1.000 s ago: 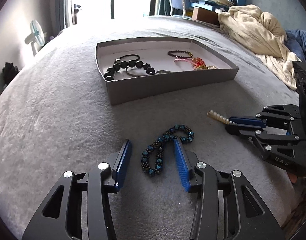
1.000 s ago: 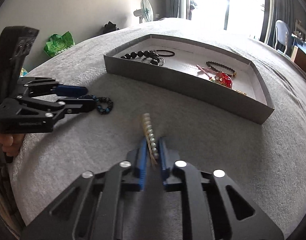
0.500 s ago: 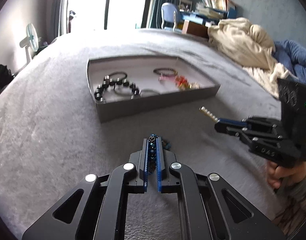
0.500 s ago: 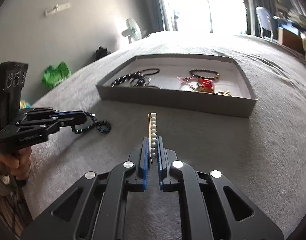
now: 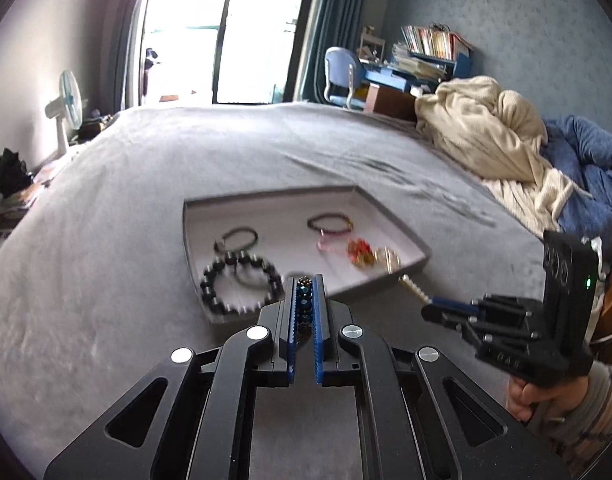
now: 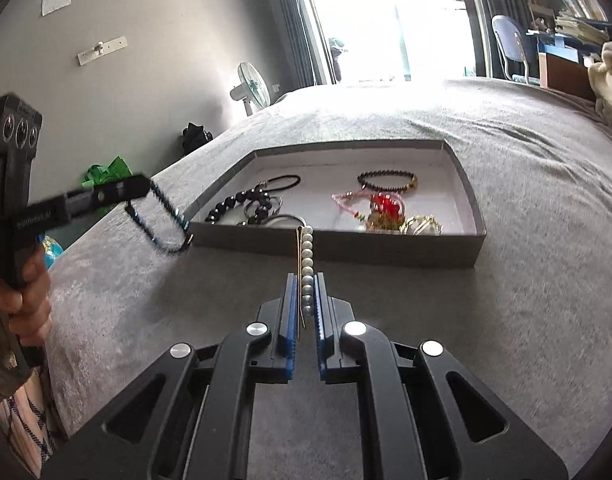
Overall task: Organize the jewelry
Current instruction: 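Carry the blue bracelet and pearl hair pin into the tray, open both grippers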
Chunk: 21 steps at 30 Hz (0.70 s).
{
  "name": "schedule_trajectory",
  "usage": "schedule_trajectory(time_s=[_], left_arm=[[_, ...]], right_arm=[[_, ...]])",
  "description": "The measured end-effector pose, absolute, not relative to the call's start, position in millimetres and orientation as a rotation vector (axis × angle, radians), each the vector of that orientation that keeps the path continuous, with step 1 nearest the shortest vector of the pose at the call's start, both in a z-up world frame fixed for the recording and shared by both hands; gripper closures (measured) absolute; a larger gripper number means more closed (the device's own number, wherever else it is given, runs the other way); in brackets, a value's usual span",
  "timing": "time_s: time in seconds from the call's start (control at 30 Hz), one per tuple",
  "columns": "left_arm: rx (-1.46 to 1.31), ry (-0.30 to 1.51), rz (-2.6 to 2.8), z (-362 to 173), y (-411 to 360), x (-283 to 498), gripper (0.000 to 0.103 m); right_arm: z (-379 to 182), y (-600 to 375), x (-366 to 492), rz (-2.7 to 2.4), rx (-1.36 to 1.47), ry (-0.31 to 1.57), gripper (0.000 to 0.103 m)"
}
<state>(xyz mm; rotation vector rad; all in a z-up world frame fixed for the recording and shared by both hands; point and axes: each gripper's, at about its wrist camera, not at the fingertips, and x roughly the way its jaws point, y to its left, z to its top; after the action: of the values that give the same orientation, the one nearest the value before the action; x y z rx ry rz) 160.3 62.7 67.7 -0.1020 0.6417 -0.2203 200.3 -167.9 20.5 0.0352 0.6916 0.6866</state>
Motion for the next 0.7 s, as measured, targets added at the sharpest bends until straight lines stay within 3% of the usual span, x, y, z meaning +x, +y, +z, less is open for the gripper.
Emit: schedule_trajectory(time_s=[0.37,0.7], left_arm=[[-0.096,0.608,-0.206,88,65,217,0.096],[-0.055,0.663,-0.2,59,56,254,0.096]], right_arm=[[41,-147,251,0.666,0.005,0.692,0.095],[26,-119,305,0.634,-0.025,0.78,0.095]])
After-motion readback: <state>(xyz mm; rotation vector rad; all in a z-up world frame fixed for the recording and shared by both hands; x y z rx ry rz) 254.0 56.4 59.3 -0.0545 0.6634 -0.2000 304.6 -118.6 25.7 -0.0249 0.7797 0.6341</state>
